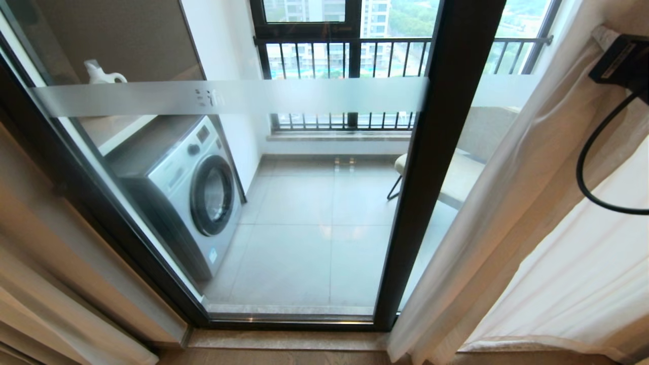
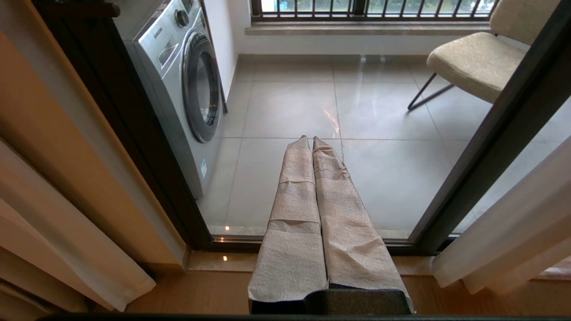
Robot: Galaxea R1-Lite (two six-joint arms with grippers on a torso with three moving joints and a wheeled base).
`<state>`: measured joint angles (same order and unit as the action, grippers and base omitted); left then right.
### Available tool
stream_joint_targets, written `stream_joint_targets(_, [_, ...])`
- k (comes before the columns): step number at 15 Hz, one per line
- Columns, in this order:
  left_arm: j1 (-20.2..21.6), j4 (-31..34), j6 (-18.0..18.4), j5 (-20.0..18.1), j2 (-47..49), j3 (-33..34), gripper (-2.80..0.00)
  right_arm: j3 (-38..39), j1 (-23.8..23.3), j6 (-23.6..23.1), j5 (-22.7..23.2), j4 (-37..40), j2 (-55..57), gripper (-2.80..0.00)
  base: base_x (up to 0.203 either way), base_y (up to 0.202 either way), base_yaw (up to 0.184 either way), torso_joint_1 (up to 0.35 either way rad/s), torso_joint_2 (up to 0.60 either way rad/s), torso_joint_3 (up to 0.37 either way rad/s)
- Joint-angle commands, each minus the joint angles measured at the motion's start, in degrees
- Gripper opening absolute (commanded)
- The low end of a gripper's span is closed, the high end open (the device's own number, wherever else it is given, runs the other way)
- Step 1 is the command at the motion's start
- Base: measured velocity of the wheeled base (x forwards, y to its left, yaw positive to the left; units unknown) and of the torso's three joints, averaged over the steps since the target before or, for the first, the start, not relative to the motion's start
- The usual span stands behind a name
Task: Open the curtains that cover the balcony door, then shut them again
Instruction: Close the inner curtains on both sides
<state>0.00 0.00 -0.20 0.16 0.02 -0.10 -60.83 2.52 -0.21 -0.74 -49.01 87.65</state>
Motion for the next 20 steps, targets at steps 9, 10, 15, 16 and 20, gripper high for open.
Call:
stream_joint_targets(9, [0.0,0.0,-0.1,0.0,0.0,0.0,-2.80,0.2,0.0,-0.1,0.0,-0.2,0.0,-2.80,0.000,0.187,0.001,0.003,0.00,0.002])
stream_joint_targets(10, [0.0,0.0,-0.1,0.0,0.0,0.0,-2.80,0.2,0.0,-0.1,0.0,-0.2,0.0,-2.80,0.000,0.126,0.002,0.002,0.00,-0.007])
stream_joint_targets(15, [0.0,0.0,-0.1,0.0,0.0,0.0,-2.80,-0.8,-0.1,-0.1,0.0,-0.1,-0.2,-2.80,0.000,0.012,0.001,0.000,0.00,0.000])
stream_joint_targets(16, [0.0,-0.1,-0.1,0.0,0.0,0.0,-2.80,-1.0,-0.1,-0.1,0.0,-0.1,-0.4,-2.80,0.000,0.000,0.000,0.000,0.00,0.000])
stream_joint_targets(20, [0.0,-0.1,-0.1,0.0,0.0,0.0,-2.80,-3.3,0.0,-0.1,0.0,0.4,-0.3,-2.80,0.000,0.000,0.000,0.000,0.00,0.000])
